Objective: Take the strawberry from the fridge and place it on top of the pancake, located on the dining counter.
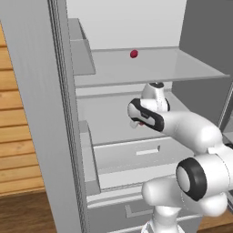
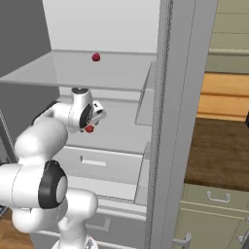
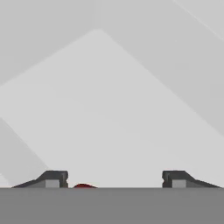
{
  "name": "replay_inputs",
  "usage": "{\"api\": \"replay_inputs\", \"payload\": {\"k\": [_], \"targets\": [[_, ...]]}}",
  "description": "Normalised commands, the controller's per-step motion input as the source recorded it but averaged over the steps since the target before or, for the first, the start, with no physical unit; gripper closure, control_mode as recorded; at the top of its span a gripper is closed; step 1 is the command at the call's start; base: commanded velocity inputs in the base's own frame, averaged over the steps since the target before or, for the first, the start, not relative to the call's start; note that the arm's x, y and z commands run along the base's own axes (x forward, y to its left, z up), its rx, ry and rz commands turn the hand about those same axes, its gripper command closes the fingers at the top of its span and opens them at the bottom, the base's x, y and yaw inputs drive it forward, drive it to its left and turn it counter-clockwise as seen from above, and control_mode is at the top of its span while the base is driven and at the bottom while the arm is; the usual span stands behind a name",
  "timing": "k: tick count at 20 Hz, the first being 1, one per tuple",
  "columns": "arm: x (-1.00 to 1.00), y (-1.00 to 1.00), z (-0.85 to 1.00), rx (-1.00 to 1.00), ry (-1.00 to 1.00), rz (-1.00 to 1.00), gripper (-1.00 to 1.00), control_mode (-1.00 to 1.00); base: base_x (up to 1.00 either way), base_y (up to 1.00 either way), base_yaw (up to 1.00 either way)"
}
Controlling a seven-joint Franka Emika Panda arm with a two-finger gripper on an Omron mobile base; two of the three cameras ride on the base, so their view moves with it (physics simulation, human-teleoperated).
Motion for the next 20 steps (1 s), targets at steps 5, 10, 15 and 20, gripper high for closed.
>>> {"api": "replay_inputs", "payload": {"k": [5, 10, 15, 20], "targets": [[-0.25, 0.01, -0.18, 0.0, 0.0, 0.0, 1.0, -1.0, 0.0, 0.0, 0.0], [-0.23, 0.0, -0.06, 0.0, 0.0, 0.0, 1.0, -1.0, 0.0, 0.0, 0.0], [-0.32, 0.0, 0.0, 0.0, 0.0, -0.01, 1.0, -1.0, 0.0, 0.0, 0.0], [-0.53, 0.0, 0.08, 0.0, 0.0, -0.09, 1.0, -1.0, 0.0, 0.0, 0.0]]}}
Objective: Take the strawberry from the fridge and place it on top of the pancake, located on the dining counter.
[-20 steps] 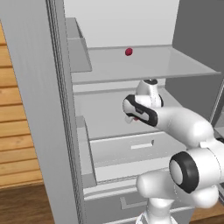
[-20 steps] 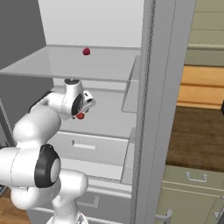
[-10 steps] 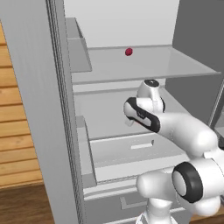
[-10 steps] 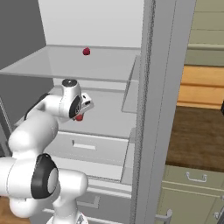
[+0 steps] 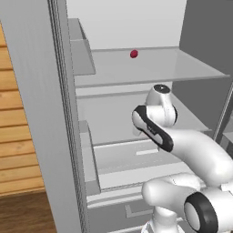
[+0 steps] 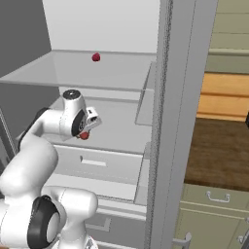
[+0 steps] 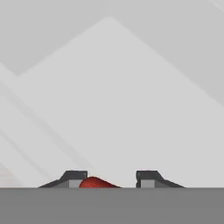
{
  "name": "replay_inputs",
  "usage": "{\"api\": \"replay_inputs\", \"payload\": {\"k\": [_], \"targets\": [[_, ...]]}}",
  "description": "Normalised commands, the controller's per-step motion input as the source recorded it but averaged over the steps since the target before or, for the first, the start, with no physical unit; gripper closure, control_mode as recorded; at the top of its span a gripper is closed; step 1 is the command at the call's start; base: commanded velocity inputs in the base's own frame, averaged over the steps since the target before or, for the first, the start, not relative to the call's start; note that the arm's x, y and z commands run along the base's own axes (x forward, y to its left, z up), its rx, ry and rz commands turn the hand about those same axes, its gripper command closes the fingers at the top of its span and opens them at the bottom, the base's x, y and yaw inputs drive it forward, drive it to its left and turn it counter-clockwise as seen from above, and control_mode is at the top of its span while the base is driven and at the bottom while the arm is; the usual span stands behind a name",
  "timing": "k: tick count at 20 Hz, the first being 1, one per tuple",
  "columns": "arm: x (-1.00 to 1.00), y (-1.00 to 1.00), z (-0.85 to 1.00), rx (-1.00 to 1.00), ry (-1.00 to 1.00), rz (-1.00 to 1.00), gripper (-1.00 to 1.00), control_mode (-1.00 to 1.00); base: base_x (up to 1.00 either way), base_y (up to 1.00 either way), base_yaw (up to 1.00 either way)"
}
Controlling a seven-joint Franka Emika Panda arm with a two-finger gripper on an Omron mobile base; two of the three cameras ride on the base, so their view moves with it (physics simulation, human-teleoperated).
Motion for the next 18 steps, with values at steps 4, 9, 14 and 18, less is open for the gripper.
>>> {"api": "replay_inputs", "payload": {"k": [4, 9, 14, 18], "targets": [[-0.53, 0.0, 0.35, 0.0, 0.0, -0.21, 1.0, -1.0, 0.0, 0.0, 0.0], [-0.49, -0.01, 0.7, 0.0, 0.0, -0.29, 1.0, -1.0, 0.0, 0.0, 0.0], [-0.7, -0.14, 0.61, 0.01, 0.0, -0.39, 1.0, -1.0, 0.0, 0.0, 0.0], [-0.92, -0.27, 0.54, 0.15, 0.01, -0.46, 1.0, -1.0, 0.0, 0.0, 0.0]]}}
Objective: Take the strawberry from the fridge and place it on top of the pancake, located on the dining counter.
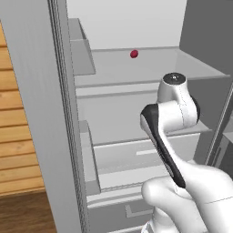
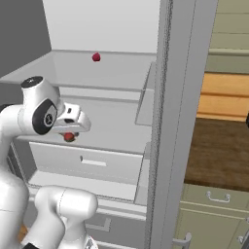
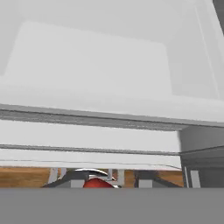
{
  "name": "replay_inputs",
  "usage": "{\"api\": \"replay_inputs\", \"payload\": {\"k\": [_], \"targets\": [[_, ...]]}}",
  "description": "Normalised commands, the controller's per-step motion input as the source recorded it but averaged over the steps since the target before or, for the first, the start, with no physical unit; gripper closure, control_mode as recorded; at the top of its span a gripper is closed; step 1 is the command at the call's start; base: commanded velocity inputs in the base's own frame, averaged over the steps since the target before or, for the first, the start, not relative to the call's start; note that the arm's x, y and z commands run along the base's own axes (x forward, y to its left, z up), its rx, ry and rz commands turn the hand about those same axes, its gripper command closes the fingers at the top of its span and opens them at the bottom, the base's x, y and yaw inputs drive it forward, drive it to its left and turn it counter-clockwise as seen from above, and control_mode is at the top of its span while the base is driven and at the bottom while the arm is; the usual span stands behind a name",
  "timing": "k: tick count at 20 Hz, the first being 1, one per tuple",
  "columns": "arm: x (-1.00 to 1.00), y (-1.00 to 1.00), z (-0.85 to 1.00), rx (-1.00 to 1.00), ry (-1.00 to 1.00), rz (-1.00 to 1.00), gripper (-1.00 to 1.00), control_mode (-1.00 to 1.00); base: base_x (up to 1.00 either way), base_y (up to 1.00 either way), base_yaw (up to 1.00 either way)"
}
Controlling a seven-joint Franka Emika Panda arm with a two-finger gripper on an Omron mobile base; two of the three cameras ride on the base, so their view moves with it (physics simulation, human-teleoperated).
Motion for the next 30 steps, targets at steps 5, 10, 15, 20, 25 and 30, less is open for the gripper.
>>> {"api": "replay_inputs", "payload": {"k": [5, 10, 15, 20, 25, 30], "targets": [[-0.98, -0.12, 0.53, 0.18, 0.0, -0.3, 1.0, -1.0, 0.0, 0.0, 0.0], [-0.99, 0.02, 0.25, 0.04, -0.06, 0.01, 1.0, -1.0, 0.0, 0.0, 0.0], [-0.28, 0.04, 0.03, -0.06, -0.05, 0.13, 1.0, -1.0, 0.0, 0.0, 0.0], [-0.05, -0.01, 0.0, 0.0, 0.0, 0.0, 1.0, -1.0, 0.0, 0.0, 0.0], [0.0, 0.0, 0.0, 0.0, 0.01, 0.0, 1.0, -1.0, 0.0, 0.0, 0.0], [0.0, 0.0, 0.0, 0.0, 0.0, 0.0, 1.0, -1.0, 0.0, 0.0, 0.0]]}}
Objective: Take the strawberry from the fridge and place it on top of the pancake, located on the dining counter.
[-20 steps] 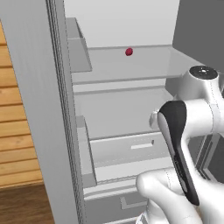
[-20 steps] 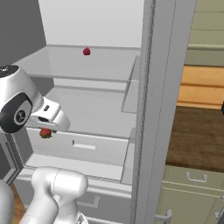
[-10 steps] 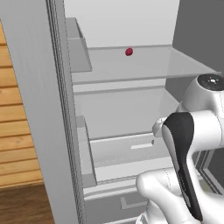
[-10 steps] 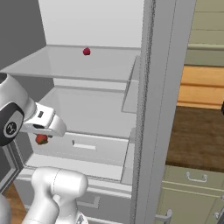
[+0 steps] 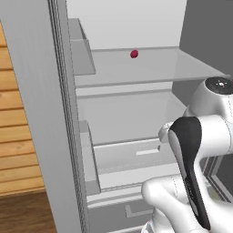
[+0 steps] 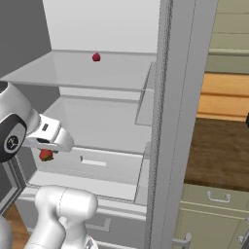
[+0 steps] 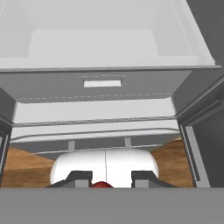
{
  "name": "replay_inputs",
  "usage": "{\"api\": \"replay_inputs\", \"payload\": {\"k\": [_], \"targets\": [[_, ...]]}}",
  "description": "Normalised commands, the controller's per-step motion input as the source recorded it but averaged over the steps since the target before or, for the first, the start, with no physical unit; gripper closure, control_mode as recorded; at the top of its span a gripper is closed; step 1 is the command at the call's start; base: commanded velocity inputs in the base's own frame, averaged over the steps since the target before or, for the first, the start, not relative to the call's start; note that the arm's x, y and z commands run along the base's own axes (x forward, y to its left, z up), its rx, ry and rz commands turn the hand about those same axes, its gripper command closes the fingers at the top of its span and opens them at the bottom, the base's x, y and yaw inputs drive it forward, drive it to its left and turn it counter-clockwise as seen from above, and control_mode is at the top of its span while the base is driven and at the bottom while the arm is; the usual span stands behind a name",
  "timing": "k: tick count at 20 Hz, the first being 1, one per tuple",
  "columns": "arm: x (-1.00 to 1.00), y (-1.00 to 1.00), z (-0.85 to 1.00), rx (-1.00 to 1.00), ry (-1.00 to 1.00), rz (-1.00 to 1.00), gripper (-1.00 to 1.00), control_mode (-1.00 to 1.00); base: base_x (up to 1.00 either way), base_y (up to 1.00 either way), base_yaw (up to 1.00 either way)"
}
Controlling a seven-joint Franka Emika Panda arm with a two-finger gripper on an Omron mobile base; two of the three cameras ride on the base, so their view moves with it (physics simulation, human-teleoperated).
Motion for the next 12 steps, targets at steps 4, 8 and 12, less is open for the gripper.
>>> {"api": "replay_inputs", "payload": {"k": [4, 8, 12], "targets": [[0.0, 0.0, 0.0, 0.0, 0.0, 0.0, 1.0, 1.0, -0.18, 0.01, 0.07], [0.0, 0.0, 0.0, 0.0, 0.0, 0.0, 1.0, 1.0, -0.51, 0.08, 0.27], [0.0, 0.0, 0.0, 0.0, 0.0, 0.0, 1.0, 1.0, -0.51, 0.06, 0.37]]}}
